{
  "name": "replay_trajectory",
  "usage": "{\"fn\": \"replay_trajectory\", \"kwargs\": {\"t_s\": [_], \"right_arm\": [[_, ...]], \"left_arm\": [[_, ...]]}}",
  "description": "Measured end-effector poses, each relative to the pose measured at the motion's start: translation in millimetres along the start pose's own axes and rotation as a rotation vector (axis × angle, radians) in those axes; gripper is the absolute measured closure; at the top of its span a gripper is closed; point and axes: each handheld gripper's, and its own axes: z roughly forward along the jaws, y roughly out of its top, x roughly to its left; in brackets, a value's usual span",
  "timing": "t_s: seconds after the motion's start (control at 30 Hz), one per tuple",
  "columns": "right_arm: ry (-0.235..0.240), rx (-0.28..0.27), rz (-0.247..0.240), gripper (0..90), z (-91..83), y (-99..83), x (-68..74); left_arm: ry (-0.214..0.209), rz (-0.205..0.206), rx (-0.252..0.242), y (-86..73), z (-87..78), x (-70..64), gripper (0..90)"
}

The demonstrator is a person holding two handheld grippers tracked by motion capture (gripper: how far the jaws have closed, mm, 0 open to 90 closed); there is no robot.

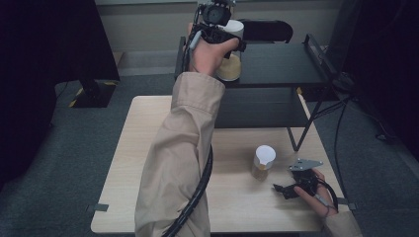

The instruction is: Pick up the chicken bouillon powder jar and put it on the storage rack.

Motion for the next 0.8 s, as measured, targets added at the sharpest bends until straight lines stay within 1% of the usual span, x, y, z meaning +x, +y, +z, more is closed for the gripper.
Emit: {"fn": "replay_trajectory", "kwargs": {"t_s": [0.07,0.13,0.17,0.23,0.27,0.37,0.43,0.5,0.67,0.8], "right_arm": [[0.000,0.000,0.000,0.0,0.0,0.0,0.0],[0.000,0.000,0.000,0.0,0.0,0.0,0.0],[0.000,0.000,0.000,0.0,0.0,0.0,0.0],[0.000,0.000,0.000,0.0,0.0,0.0,0.0],[0.000,0.000,0.000,0.0,0.0,0.0,0.0],[0.000,0.000,0.000,0.0,0.0,0.0,0.0],[0.000,0.000,0.000,0.0,0.0,0.0,0.0],[0.000,0.000,0.000,0.0,0.0,0.0,0.0],[0.000,0.000,0.000,0.0,0.0,0.0,0.0],[0.000,0.000,0.000,0.0,0.0,-0.1,0.0]], "left_arm": [[-0.001,0.002,-0.002,-0.6,0.1,0.4,34.7],[-0.002,-0.009,-0.003,-1.1,-0.5,0.9,34.5],[-0.001,-0.003,-0.002,-1.1,-0.5,0.5,34.4],[0.000,-0.010,-0.006,-1.9,-1.1,0.2,34.1],[0.004,-0.014,-0.008,-2.1,-1.4,-0.3,31.7],[0.021,-0.047,-0.013,-3.3,-3.4,-1.2,21.3],[0.029,-0.058,-0.016,-4.8,-5.4,-2.1,16.5],[0.028,-0.065,-0.019,-6.9,-7.4,-2.3,12.2],[0.030,-0.079,-0.031,-14.8,-12.8,-2.9,6.6],[0.027,-0.081,-0.034,-22.1,-16.7,-2.7,5.0]]}}
